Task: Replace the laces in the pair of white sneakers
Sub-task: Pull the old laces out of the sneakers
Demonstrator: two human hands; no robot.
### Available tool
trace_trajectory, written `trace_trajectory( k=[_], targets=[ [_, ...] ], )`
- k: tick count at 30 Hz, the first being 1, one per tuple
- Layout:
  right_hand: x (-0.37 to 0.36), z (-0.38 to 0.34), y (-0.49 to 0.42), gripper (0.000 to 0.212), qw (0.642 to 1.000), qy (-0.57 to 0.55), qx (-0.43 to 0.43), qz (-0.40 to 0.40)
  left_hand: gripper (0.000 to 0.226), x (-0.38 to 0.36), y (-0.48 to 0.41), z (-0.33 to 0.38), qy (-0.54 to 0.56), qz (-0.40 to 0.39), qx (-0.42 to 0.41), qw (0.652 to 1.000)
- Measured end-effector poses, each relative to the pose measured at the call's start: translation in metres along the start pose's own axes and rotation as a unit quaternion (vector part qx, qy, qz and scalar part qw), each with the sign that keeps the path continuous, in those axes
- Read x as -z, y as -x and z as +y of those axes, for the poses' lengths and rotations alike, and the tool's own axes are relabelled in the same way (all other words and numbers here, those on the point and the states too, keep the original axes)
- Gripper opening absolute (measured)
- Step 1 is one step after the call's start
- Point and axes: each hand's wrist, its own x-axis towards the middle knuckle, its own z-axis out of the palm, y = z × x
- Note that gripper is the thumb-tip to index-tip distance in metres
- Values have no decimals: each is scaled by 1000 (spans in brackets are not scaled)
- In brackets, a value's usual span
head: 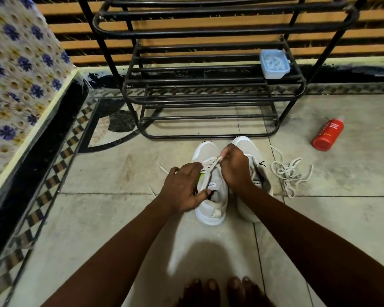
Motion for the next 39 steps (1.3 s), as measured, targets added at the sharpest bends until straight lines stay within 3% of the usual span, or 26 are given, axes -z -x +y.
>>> trace_trajectory(
  k=[3,6,9,11,12,13,14,15,16,17,18,19,20,21,22,24,25,27,29,30,31,33,35,37,38,39],
  targets=[
    [3,1,-2,25,996,-30,44,-73,94,2,0,1,-6,2,0,1000],
    [11,4,-19,19,981,82,75,-161,93,3,-1,1,-14,0,-1,1000],
    [13,3,-29,6,897,283,215,-264,88,7,-3,2,-9,6,-9,1000],
    [13,4,-32,6,850,357,261,-286,85,9,-3,2,-5,7,-15,1000],
    [12,5,-31,9,869,336,233,-280,85,9,-3,2,-6,5,-17,1000],
    [10,4,-29,13,921,245,149,-263,85,9,-3,2,-9,1,-18,1000],
    [11,0,-27,18,969,86,20,-231,84,8,-3,2,-11,-2,-19,1000],
    [11,-3,-27,24,971,-91,-115,-187,83,8,-2,1,-11,-2,-20,1000],
    [10,-5,-28,30,930,-215,-249,-162,81,7,-2,2,-12,-1,-22,1000],
    [12,-7,-30,31,885,-274,-340,-160,79,7,-2,2,-13,2,-24,1000],
    [15,-9,-30,29,877,-268,-361,-172,78,8,-2,3,-15,1,-26,1000],
    [19,-12,-30,26,906,-202,-313,-200,78,8,-3,3,-16,-1,-26,1000],
    [22,-17,-28,24,942,-90,-216,-241,79,7,-2,2,-16,-2,-24,1000],
    [27,-22,-25,24,954,45,-93,-282,81,7,-3,2,-19,-3,-23,1000],
    [29,-24,-23,22,940,149,5,-308,82,7,-2,3,-20,-4,-24,999],
    [33,-23,-22,17,923,175,93,-329,85,7,-2,2,-17,1,-26,1000],
    [33,-21,-22,16,938,99,82,-321,86,7,-2,2,-17,3,-25,1000],
    [36,-20,-26,16,955,-163,-101,-225,87,6,-3,1,-18,-1,-21,1000],
    [36,-18,-28,20,881,-341,-292,-151,85,4,-4,1,-18,-5,-17,1000],
    [36,-17,-26,22,880,-334,-300,-156,83,3,-4,1,-17,-6,-17,1000],
    [36,-16,-21,23,912,-268,-247,-185,82,2,-3,1,-16,-5,-16,1000],
    [39,-21,-14,26,959,-32,-44,-278,80,1,-1,1,-12,1,-19,1000],
    [40,-24,-17,22,936,126,114,-308,79,2,-1,-1,-8,2,-27,1000],
    [41,-26,-21,22,948,48,132,-285,81,3,0,-3,-10,3,-32,999],
    [43,-26,-22,23,960,-66,71,-264,82,3,0,-4,-9,6,-32,999],
    [47,-24,-22,24,949,-198,-18,-246,82,2,1,-5,-5,8,-31,999]
  ],
)
